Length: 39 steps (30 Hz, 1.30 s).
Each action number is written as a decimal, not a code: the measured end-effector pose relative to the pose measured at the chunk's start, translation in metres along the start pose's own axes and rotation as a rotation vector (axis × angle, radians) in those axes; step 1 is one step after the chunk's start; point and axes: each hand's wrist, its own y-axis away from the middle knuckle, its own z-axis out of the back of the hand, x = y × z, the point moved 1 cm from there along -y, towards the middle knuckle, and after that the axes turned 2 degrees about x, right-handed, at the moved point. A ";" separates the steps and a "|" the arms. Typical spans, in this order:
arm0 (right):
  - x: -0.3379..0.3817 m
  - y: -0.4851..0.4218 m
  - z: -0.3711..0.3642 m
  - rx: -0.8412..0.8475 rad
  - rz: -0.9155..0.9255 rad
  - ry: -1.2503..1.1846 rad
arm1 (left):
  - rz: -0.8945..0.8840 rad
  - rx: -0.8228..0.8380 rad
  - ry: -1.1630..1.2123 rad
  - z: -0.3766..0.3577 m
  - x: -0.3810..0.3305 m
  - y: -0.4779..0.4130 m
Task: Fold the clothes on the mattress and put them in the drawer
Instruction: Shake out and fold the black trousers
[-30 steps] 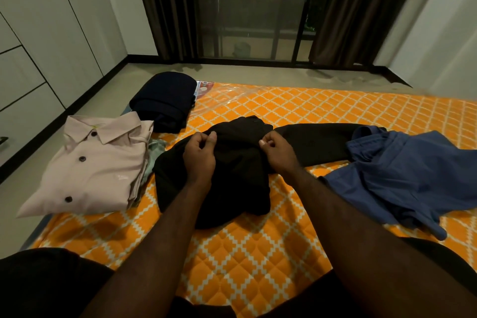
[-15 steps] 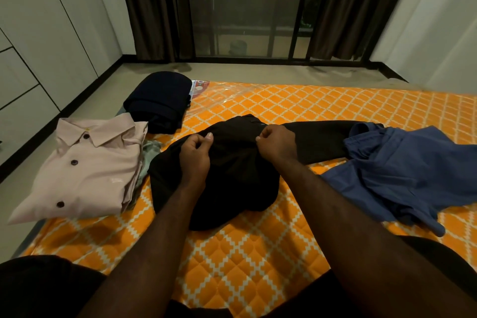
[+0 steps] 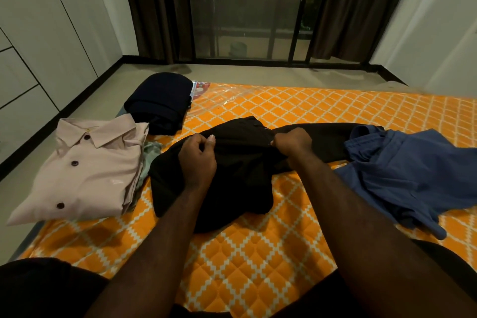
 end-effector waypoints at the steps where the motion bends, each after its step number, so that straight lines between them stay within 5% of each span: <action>1: -0.002 -0.001 -0.002 -0.007 0.001 -0.005 | -0.015 0.009 -0.006 -0.001 0.000 0.002; 6: -0.009 -0.003 -0.002 -0.049 0.008 -0.116 | -0.041 -0.010 -0.004 0.005 0.005 -0.003; 15: 0.011 0.010 0.010 0.220 0.057 -0.579 | -0.017 -0.045 -0.152 0.008 -0.005 0.004; 18: 0.021 0.018 0.008 0.429 0.079 -0.704 | -0.246 -0.048 -0.240 0.008 -0.027 0.011; 21: 0.024 0.024 0.007 0.562 0.064 -0.782 | -0.474 0.209 -0.227 -0.007 -0.058 0.028; 25: 0.014 0.013 0.008 0.364 0.177 -0.604 | -0.587 0.759 -0.296 -0.040 -0.077 0.073; 27: 0.003 0.004 0.010 0.180 0.281 -0.419 | -0.607 0.852 -0.550 -0.054 -0.066 0.089; 31: -0.026 -0.012 0.009 0.053 0.376 -0.032 | -0.443 0.767 -0.882 -0.059 -0.038 0.088; 39: -0.043 -0.024 -0.024 0.321 0.724 0.368 | -0.237 0.563 -1.042 -0.044 -0.018 0.066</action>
